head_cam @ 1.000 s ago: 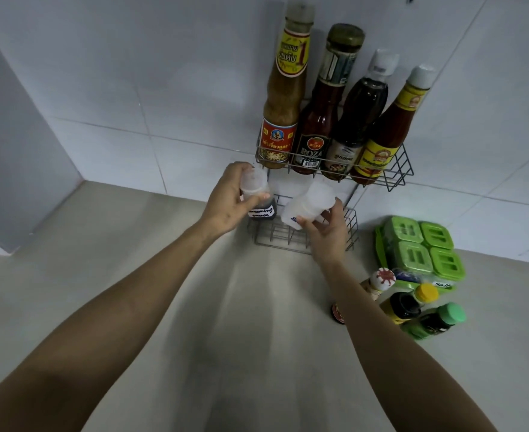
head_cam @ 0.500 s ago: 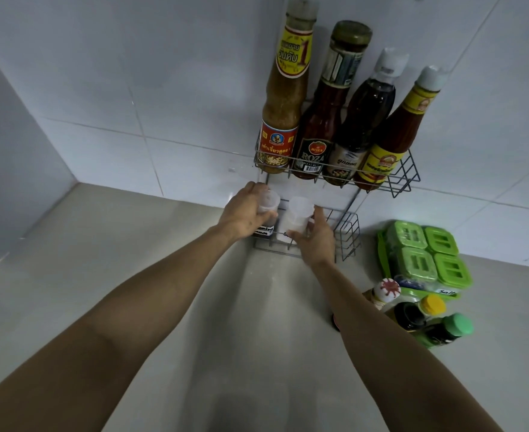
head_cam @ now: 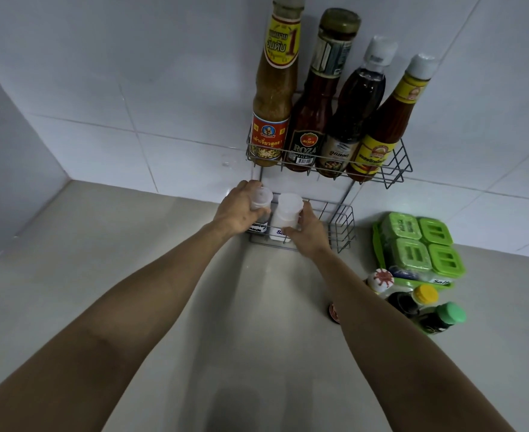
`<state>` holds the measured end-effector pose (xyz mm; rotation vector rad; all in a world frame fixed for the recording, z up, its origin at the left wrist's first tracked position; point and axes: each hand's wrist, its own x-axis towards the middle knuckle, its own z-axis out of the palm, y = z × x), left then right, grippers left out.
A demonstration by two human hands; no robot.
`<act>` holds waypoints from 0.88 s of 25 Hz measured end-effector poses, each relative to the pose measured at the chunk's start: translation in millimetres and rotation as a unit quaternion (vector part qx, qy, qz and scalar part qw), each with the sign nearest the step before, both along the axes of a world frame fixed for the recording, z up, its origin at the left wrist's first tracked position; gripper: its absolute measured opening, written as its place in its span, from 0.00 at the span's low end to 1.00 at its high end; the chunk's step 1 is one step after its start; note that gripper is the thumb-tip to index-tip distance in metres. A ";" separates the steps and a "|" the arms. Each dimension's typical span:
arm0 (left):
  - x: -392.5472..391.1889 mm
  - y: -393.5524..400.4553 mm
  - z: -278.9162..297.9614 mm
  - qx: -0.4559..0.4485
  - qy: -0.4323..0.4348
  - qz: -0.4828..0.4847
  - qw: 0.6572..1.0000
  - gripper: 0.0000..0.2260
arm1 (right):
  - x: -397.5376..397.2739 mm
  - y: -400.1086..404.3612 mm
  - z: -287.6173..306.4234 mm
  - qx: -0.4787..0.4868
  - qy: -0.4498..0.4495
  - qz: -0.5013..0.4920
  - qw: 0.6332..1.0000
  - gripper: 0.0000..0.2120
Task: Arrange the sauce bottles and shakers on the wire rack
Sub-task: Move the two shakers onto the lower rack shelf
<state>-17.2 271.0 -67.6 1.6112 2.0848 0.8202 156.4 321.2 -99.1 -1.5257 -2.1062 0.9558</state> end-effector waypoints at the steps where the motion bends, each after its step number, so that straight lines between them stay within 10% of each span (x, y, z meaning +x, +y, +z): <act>1: -0.5 -0.7 1.3 -0.006 0.000 -0.003 1.000 0.25 | 0.1 0.7 0.5 -0.002 -0.003 0.003 1.000 0.34; 13: 2.7 -19.0 0.7 -0.038 0.029 0.006 0.999 0.39 | 13.6 -52.5 7.6 0.049 0.028 -0.023 0.998 0.32; 22: 65.1 -67.6 -10.0 0.144 -0.052 0.040 0.987 0.28 | 97.2 -159.0 -13.2 0.055 0.219 -0.134 0.965 0.04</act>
